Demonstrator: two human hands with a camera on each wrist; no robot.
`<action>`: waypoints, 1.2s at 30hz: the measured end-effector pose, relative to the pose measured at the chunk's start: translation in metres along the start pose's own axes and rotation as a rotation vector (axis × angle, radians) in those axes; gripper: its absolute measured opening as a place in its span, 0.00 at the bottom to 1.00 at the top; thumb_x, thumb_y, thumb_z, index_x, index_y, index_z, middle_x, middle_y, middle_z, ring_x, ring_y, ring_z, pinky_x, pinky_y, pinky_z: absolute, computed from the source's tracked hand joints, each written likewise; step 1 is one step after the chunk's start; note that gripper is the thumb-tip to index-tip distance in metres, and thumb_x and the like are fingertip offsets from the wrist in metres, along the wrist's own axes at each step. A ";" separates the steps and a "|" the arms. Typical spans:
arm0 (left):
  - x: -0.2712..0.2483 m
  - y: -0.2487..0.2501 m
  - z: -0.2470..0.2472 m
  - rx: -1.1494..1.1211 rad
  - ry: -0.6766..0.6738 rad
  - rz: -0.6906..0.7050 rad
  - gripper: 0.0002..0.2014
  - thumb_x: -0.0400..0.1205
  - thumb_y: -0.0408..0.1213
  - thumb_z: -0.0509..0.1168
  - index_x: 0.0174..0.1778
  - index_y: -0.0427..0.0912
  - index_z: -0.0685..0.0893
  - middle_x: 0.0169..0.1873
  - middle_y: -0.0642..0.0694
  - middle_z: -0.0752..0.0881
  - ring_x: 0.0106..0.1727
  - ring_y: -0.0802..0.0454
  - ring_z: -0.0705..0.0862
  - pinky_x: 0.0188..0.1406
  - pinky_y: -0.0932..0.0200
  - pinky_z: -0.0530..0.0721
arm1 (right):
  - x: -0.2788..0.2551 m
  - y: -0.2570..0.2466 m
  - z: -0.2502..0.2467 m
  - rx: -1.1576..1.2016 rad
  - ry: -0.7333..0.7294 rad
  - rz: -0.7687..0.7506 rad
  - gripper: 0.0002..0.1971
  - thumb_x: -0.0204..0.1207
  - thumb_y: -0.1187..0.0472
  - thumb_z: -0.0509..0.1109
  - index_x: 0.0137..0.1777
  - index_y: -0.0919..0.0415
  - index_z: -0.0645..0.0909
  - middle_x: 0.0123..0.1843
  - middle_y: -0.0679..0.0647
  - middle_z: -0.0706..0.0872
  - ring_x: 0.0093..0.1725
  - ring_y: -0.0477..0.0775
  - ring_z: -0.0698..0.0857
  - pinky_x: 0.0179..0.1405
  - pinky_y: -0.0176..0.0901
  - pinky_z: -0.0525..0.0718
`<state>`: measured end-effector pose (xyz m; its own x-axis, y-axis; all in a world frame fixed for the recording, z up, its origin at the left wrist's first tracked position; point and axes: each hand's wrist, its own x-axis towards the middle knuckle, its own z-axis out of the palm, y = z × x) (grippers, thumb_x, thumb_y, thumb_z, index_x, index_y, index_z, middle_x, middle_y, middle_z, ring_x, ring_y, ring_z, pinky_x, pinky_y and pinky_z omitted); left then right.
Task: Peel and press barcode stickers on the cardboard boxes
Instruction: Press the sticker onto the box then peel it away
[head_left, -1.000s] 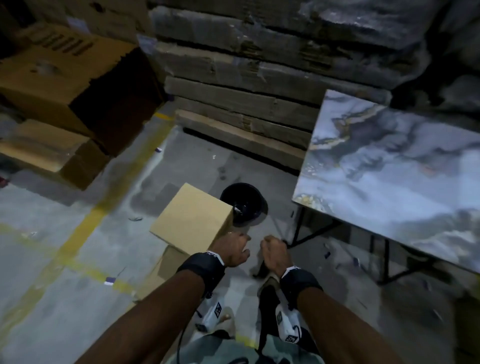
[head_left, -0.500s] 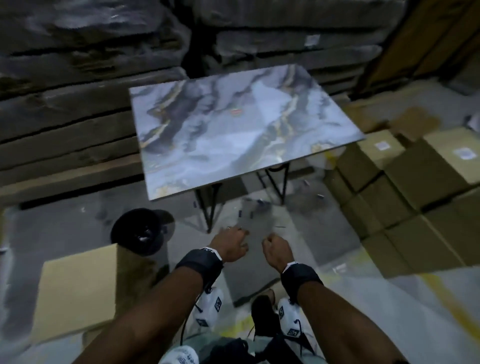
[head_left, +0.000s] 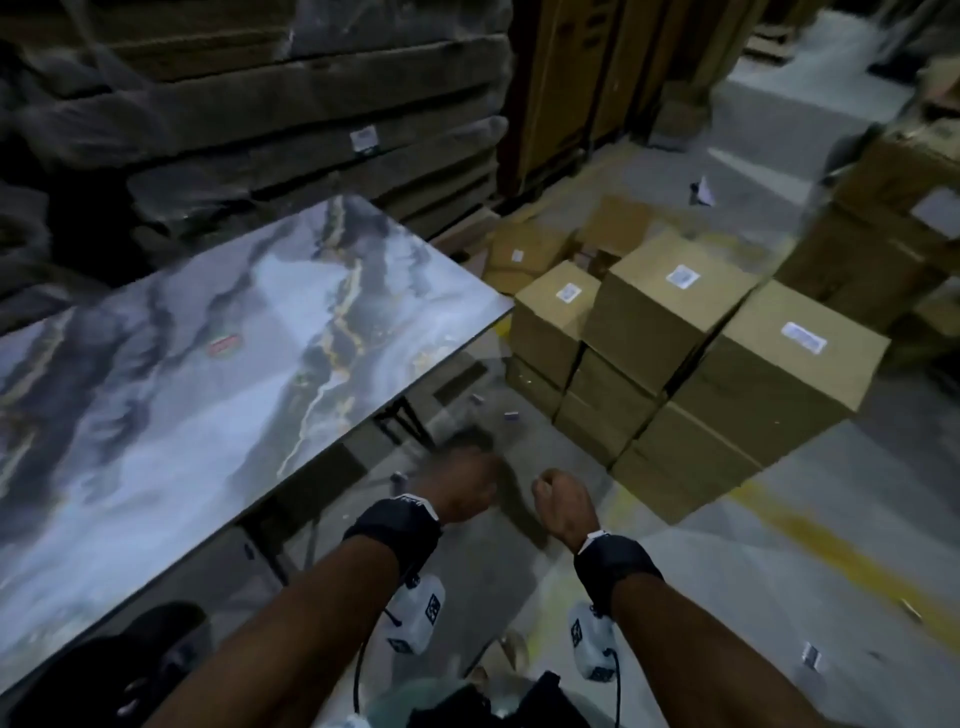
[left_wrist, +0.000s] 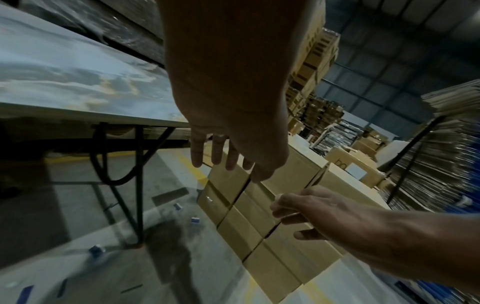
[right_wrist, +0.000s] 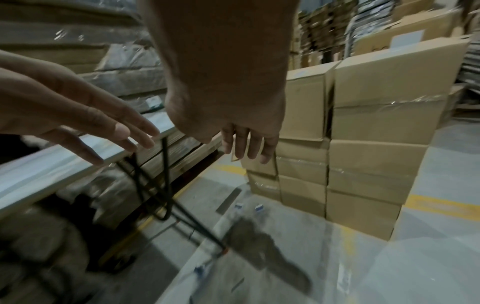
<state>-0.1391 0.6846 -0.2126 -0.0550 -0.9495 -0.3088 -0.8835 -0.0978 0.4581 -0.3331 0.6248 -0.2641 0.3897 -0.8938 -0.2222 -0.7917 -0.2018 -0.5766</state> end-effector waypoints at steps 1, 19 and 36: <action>0.016 0.007 -0.005 0.004 -0.003 0.017 0.25 0.83 0.49 0.61 0.73 0.39 0.79 0.68 0.35 0.80 0.69 0.35 0.80 0.66 0.43 0.80 | 0.008 0.005 -0.012 0.006 0.021 0.004 0.19 0.83 0.50 0.54 0.41 0.63 0.78 0.44 0.68 0.87 0.46 0.69 0.86 0.44 0.54 0.78; 0.244 0.134 -0.080 0.119 -0.014 0.312 0.25 0.85 0.42 0.67 0.78 0.39 0.75 0.71 0.35 0.79 0.70 0.37 0.79 0.67 0.47 0.78 | 0.123 0.093 -0.185 0.133 0.383 0.201 0.20 0.88 0.49 0.61 0.49 0.64 0.85 0.49 0.65 0.90 0.50 0.67 0.88 0.49 0.54 0.84; 0.492 0.180 -0.135 0.124 -0.017 0.396 0.27 0.85 0.45 0.66 0.80 0.40 0.74 0.72 0.36 0.78 0.71 0.36 0.76 0.70 0.43 0.77 | 0.315 0.160 -0.276 0.197 0.444 0.346 0.18 0.88 0.54 0.64 0.72 0.64 0.79 0.70 0.64 0.81 0.73 0.63 0.78 0.70 0.47 0.73</action>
<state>-0.2621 0.1598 -0.1693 -0.4090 -0.9012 -0.1432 -0.8416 0.3118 0.4410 -0.4672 0.2006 -0.2087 -0.1432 -0.9849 -0.0974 -0.7186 0.1712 -0.6740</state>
